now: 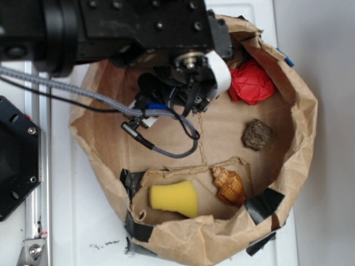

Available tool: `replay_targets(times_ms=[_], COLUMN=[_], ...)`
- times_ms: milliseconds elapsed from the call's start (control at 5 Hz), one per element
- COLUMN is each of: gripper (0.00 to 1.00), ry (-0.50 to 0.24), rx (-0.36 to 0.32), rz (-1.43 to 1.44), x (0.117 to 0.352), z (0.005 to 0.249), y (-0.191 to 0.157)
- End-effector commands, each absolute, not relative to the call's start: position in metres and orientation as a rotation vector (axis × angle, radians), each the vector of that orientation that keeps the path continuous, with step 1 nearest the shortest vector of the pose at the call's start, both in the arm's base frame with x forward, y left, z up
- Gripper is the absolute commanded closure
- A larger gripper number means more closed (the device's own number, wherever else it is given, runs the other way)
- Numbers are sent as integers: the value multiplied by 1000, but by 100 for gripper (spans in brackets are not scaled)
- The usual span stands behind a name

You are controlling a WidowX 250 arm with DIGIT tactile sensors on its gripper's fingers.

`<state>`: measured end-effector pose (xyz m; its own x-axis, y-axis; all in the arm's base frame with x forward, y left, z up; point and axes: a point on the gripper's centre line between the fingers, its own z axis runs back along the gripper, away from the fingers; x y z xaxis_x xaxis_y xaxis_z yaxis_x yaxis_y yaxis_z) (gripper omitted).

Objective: Grab the plastic pickle.

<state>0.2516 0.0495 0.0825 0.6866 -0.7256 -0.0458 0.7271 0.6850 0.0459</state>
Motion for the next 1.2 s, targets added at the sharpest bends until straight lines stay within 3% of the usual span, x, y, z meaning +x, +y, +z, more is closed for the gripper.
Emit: replay_targets(times_ms=[0,400,800,1000], gripper=[0,0,0,100], ry=[15,90,135,116], rx=[106,141,175,176], rz=[-840,-864,-884,-854], x=[258,259,255,253], z=[88,42,21,23], y=[61,79,79,80])
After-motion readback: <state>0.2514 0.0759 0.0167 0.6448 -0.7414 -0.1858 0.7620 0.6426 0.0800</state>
